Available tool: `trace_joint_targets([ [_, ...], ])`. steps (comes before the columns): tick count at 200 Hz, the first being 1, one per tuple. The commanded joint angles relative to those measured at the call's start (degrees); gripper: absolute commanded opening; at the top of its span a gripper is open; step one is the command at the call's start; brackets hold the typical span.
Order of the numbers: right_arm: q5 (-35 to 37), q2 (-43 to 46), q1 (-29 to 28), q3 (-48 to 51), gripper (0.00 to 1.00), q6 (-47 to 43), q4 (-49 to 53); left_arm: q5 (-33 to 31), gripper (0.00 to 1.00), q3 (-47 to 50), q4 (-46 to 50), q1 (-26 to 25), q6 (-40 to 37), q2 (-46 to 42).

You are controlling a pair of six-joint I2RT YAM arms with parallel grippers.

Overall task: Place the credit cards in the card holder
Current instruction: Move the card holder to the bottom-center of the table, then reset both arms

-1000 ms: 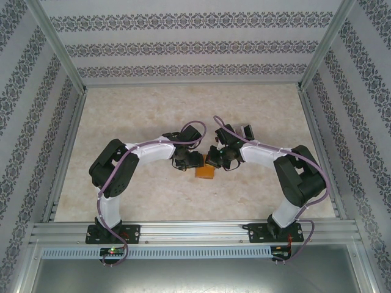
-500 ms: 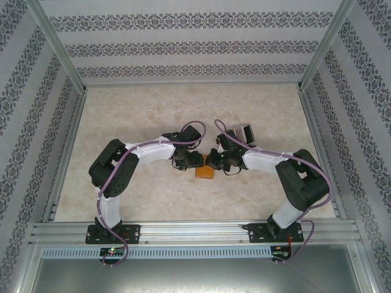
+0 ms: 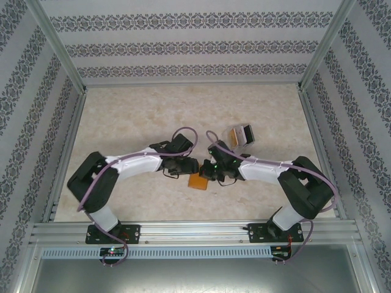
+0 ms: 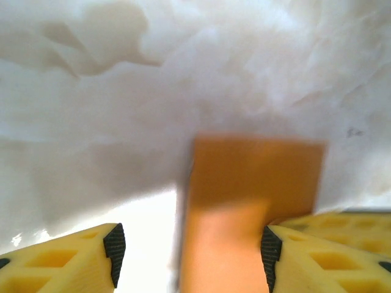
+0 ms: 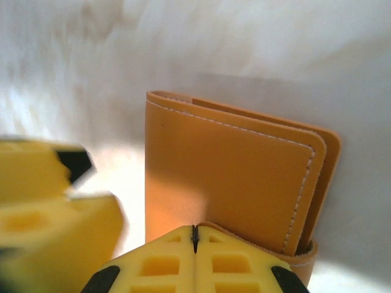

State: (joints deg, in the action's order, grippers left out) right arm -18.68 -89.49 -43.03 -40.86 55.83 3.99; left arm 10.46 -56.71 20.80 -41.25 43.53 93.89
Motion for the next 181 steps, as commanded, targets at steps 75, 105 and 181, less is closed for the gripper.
trace_joint_targets([
  [75,28.2,25.6,0.8,-2.8,0.68,-9.2,20.6,-21.4,0.74,3.8,3.8,3.8,-0.9,-15.8],
  [105,47.1,32.7,7.6,-1.3,0.73,-16.5,22.4,-26.4,0.82,4.1,4.3,5.1,-3.1,-18.1],
  [181,50.8,28.9,22.2,11.1,0.78,-49.3,-9.6,-48.7,0.99,7.0,1.3,13.4,-14.5,-19.9],
])
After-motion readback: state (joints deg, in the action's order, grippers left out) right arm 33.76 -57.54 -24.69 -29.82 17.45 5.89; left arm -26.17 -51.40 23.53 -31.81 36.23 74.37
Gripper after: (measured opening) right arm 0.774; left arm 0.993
